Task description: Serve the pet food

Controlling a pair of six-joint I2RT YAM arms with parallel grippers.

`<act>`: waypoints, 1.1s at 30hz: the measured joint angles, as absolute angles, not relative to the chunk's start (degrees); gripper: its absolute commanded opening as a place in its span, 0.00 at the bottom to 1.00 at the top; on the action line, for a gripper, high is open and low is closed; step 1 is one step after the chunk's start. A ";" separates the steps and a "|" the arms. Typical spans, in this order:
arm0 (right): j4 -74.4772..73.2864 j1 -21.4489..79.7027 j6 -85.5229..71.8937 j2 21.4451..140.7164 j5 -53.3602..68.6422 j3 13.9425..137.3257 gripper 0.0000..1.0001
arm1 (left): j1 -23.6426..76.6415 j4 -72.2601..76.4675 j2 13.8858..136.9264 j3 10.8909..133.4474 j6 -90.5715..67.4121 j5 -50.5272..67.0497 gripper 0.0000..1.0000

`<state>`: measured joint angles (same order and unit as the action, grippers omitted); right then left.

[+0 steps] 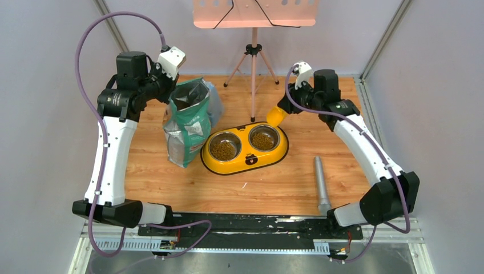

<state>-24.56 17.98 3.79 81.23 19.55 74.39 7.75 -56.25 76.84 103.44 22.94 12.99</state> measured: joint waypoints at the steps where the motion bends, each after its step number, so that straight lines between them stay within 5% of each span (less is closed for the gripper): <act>1: -26.39 17.91 3.77 81.17 22.11 76.47 0.00 | 7.73 -56.25 76.84 103.44 22.94 12.99 0.00; 8: -29.06 22.31 -1.28 82.52 37.47 96.77 0.00 | 7.75 -56.27 76.84 103.44 23.03 13.02 0.00; 17: -19.73 28.40 -9.13 96.16 40.38 122.80 0.00 | 7.73 -56.42 76.84 103.68 22.46 13.19 0.00; 33: -20.60 36.07 -8.38 108.97 40.05 123.26 0.00 | 7.73 -59.33 77.47 105.97 19.86 16.05 0.00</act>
<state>-20.60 36.07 -8.38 108.97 40.05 123.26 7.73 -59.33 77.47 105.97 19.86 16.05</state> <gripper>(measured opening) 0.293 0.006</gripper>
